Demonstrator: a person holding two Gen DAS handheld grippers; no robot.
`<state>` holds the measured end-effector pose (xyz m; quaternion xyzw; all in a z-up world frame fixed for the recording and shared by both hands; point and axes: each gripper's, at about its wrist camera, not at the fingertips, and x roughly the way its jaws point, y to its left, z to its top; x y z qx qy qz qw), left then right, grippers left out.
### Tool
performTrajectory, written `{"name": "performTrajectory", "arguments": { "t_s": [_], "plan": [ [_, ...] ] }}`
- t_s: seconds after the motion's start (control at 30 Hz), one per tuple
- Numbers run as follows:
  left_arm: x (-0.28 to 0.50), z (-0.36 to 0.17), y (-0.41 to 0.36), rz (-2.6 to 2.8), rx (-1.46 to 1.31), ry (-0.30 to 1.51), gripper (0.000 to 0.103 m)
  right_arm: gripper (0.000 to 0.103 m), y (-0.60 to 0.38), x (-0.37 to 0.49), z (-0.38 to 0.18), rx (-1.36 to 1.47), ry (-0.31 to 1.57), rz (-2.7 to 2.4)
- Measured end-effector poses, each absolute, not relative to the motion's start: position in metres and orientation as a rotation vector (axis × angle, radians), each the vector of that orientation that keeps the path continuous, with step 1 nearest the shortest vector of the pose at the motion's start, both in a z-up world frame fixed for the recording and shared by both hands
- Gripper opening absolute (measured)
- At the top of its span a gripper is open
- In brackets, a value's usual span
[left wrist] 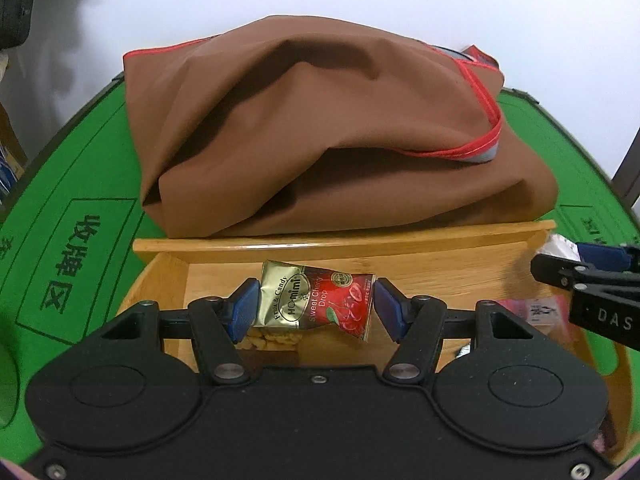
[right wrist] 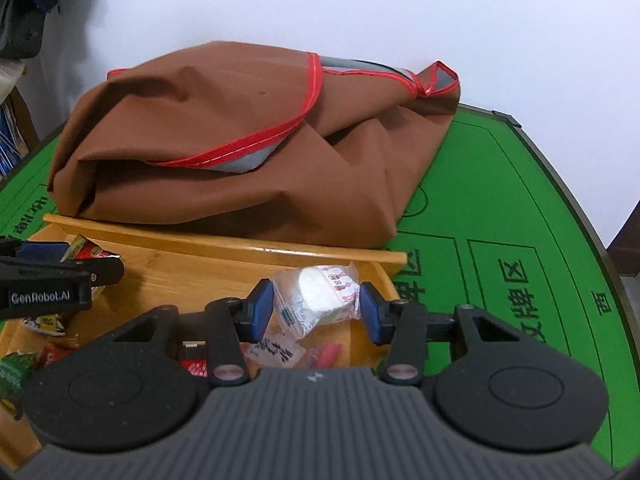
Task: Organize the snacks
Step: 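Carry the candy packet and white cake over the tray with both tools, then open both tools to drop the snacks into the tray, then move both tools back over the last two snacks on the felt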
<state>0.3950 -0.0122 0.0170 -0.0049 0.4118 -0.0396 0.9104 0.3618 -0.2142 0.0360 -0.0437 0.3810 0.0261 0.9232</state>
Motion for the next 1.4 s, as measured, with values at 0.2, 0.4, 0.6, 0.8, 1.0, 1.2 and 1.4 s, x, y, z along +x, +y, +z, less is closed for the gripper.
{"name": "performTrajectory", "arguments": {
  "t_s": [0.2,0.4,0.6,0.8,1.0,1.2,1.4],
  "plan": [
    [0.4,0.004,-0.015,-0.071,-0.002,0.869,0.061,0.05,-0.203,0.37,0.022,-0.116,0.81,0.056],
    [0.4,0.002,-0.018,-0.062,0.018,0.864,0.061,0.052,-0.197,0.374,0.013,-0.149,0.826,0.059],
    [0.4,-0.001,-0.023,-0.067,0.024,0.86,0.061,0.052,-0.193,0.371,0.014,-0.158,0.825,0.058],
    [0.401,-0.001,-0.025,-0.062,0.033,0.854,0.062,0.053,-0.194,0.374,0.013,-0.163,0.827,0.063],
    [0.393,0.004,-0.024,-0.051,0.044,0.861,0.069,0.068,-0.196,0.367,0.018,-0.128,0.824,0.099],
    [0.355,0.033,-0.024,-0.06,0.096,0.789,0.09,0.08,-0.193,0.336,0.036,-0.165,0.762,0.129],
    [0.305,0.055,-0.016,-0.075,0.094,0.734,0.101,0.09,-0.198,0.292,0.05,-0.164,0.715,0.156]
  ]
}}
